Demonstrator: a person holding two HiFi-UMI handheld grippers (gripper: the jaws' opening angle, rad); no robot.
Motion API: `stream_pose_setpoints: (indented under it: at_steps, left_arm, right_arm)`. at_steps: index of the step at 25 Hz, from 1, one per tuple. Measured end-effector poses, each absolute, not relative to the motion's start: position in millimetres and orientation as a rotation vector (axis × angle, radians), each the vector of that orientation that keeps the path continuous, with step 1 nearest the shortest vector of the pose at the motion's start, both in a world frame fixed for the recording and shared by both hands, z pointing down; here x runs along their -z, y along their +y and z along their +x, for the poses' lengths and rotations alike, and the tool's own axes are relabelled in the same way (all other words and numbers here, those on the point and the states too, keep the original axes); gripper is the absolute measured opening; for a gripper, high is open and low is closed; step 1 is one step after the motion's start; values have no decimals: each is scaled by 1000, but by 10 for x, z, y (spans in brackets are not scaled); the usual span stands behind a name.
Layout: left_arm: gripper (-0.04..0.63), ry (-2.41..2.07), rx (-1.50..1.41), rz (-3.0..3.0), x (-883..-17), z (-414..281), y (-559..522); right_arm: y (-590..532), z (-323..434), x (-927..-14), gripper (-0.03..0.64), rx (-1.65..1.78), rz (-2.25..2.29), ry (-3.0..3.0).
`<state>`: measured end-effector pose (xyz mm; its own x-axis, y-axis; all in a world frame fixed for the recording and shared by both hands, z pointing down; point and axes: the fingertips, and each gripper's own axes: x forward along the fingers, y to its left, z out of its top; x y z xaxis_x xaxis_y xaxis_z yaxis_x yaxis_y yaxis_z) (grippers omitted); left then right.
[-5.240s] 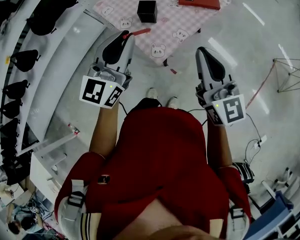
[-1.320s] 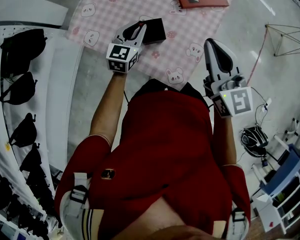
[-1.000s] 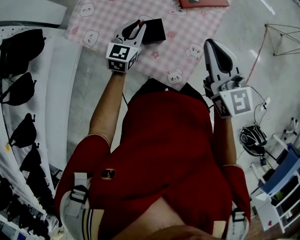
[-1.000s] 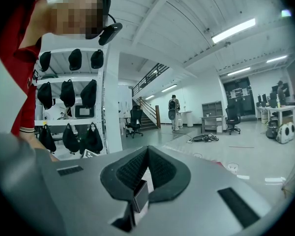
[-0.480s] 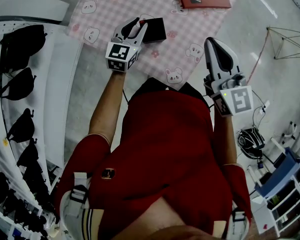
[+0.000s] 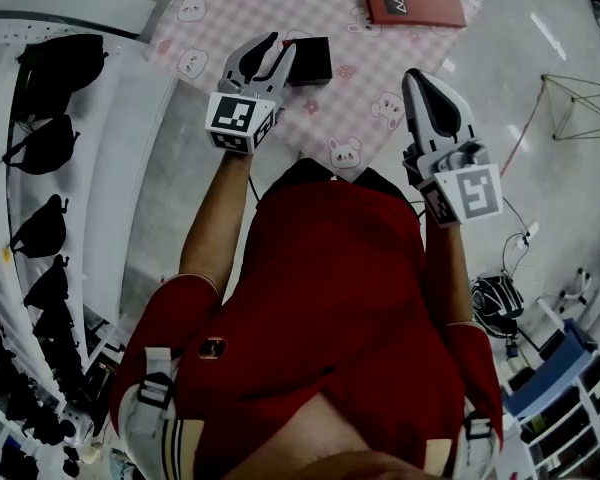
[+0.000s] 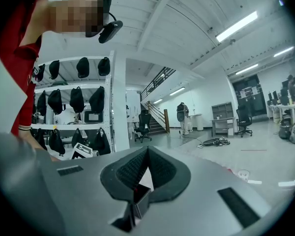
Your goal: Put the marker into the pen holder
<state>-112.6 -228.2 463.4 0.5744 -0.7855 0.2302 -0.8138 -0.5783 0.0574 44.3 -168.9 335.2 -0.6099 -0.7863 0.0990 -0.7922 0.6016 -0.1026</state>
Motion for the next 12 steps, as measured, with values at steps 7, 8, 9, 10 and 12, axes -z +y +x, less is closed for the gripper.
stream_pose_setpoints:
  at_steps: [7,8,9,10,12]
  left_arm:
    - [101,-1375,-126,2666,-4068,-1001,-1998]
    - [97,-1373,-106,2669,-3996,-975,-1953]
    - [93,-1369,-91,2673,-3932,-946,-1906]
    - [89,-1364,-84,2679,-3874,-913,-1860]
    - [74,-1357,-79,2697,-3773,-844,-1769]
  right_arm:
    - [-1654,424,-3233,-2,-202,1297,-2841]
    - [-1644,414,-3212,-2,-200,1286,-2853]
    - [-1632,405,-3193,-2,-201,1276,-2865]
    - [-1619,401,-3177,-2,-203,1268,-2876]
    - [-1591,399,-3150,-2,-200,1254,-2894]
